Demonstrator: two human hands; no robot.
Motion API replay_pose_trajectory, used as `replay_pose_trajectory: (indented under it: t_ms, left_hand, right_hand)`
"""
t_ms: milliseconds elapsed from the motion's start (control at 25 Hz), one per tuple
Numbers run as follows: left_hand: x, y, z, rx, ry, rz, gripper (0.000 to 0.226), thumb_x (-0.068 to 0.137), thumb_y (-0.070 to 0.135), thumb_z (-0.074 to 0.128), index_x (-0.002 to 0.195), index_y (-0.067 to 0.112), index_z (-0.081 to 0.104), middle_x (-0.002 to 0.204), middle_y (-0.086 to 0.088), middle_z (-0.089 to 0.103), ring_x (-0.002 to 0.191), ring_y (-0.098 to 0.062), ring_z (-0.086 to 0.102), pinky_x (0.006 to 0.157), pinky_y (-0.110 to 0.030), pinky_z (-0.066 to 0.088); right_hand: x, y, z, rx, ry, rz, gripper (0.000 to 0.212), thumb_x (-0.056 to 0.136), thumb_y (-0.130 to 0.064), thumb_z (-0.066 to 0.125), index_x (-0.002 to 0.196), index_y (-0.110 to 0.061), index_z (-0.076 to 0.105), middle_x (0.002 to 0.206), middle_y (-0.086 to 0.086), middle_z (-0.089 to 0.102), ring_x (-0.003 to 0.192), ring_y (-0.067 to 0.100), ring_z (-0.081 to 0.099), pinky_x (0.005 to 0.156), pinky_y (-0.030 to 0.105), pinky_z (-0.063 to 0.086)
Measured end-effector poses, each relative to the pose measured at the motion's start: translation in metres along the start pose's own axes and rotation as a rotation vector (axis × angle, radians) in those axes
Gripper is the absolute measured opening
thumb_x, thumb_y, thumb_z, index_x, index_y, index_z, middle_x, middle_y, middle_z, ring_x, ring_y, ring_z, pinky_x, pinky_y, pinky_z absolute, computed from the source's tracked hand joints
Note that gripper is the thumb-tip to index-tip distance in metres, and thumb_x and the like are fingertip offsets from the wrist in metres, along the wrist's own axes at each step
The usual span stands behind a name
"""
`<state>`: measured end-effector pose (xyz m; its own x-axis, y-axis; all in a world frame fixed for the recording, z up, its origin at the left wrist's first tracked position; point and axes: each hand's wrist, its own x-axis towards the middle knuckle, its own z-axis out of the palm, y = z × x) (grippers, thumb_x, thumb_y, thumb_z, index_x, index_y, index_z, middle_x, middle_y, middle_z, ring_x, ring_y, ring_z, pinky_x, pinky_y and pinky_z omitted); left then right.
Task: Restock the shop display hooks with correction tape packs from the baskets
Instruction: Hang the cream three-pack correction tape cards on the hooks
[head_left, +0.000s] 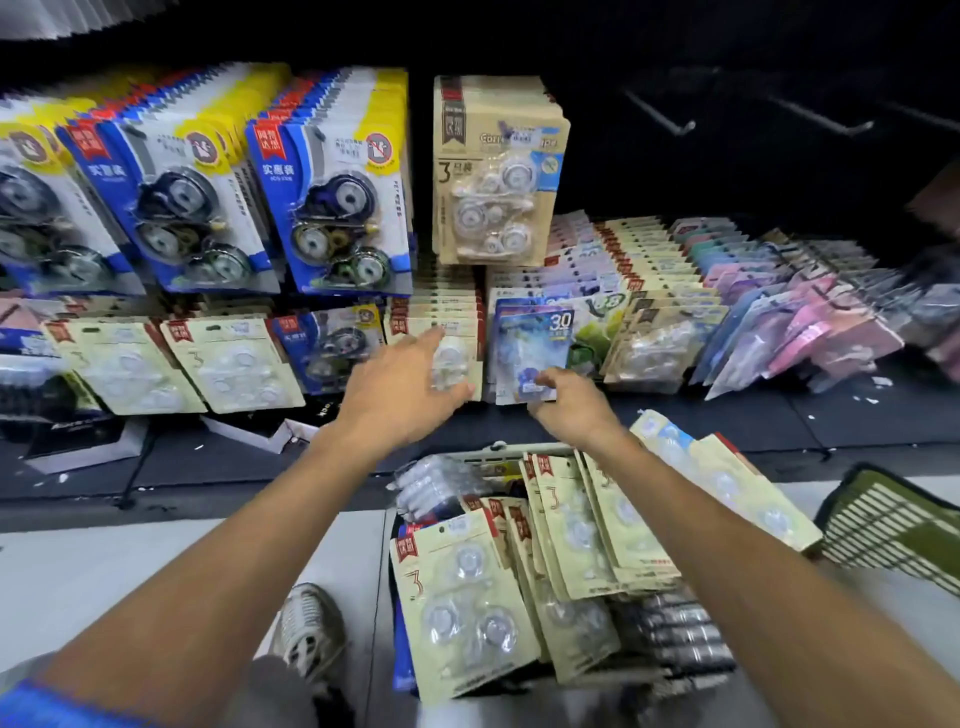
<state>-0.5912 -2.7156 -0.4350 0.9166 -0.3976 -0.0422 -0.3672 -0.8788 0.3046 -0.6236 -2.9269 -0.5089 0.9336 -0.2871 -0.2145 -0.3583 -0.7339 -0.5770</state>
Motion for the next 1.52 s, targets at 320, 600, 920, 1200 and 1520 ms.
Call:
replay_pose_trajectory:
  t_ms: [320, 600, 920, 1200, 1520]
  left_hand:
    - [-0.025, 0.066, 0.113, -0.024, -0.270, 0.086, 0.051, 0.094, 0.043, 0.060, 0.139, 0.022, 0.049, 0.135, -0.008, 0.063, 0.126, -0.032, 0.057, 0.096, -0.041, 0.051]
    - [-0.015, 0.105, 0.125, -0.049, -0.212, 0.210, 0.047, 0.096, 0.042, 0.059, 0.139, 0.025, 0.052, 0.138, 0.000, 0.062, 0.125, -0.025, 0.058, 0.096, -0.036, 0.049]
    - [-0.005, 0.121, 0.137, -0.058, -0.250, 0.199, 0.044, 0.095, 0.039, 0.060, 0.137, 0.029, 0.053, 0.133, 0.001, 0.064, 0.123, -0.025, 0.059, 0.091, -0.036, 0.049]
    - [-0.004, 0.127, 0.140, -0.119, -0.279, 0.186, 0.048, 0.095, 0.040, 0.060, 0.140, 0.027, 0.052, 0.130, 0.001, 0.066, 0.119, -0.024, 0.061, 0.092, -0.036, 0.052]
    - [0.005, 0.135, 0.129, -0.307, -0.269, 0.112, 0.042, 0.091, 0.040, 0.066, 0.130, 0.026, 0.061, 0.122, 0.003, 0.069, 0.112, -0.021, 0.063, 0.092, -0.032, 0.049]
  right_hand:
    - [-0.016, 0.121, -0.067, -0.072, 0.177, 0.306, 0.052, 0.089, -0.028, 0.068, 0.137, -0.016, 0.053, 0.140, 0.012, 0.053, 0.127, 0.034, 0.051, 0.103, 0.042, 0.045]
    - [-0.051, 0.234, -0.080, -0.016, -0.045, 0.714, 0.135, 0.064, -0.071, 0.079, 0.160, -0.017, 0.001, 0.165, 0.010, 0.018, 0.151, 0.033, 0.021, 0.118, 0.047, 0.028]
    - [-0.052, 0.230, -0.083, 0.223, -0.028, 0.689, 0.097, 0.040, -0.061, 0.093, 0.110, -0.001, 0.062, 0.102, 0.007, 0.073, 0.092, 0.022, 0.068, 0.090, 0.038, 0.056]
    - [-0.066, 0.212, -0.092, 0.535, 0.017, 0.643, 0.066, 0.065, -0.025, 0.094, 0.114, -0.003, 0.055, 0.099, 0.002, 0.067, 0.093, 0.023, 0.068, 0.087, 0.035, 0.054]
    - [-0.067, 0.169, -0.165, 0.564, 0.295, 0.338, 0.049, 0.066, -0.012, 0.092, 0.104, -0.015, 0.063, 0.098, 0.001, 0.071, 0.082, 0.015, 0.067, 0.071, 0.023, 0.053]
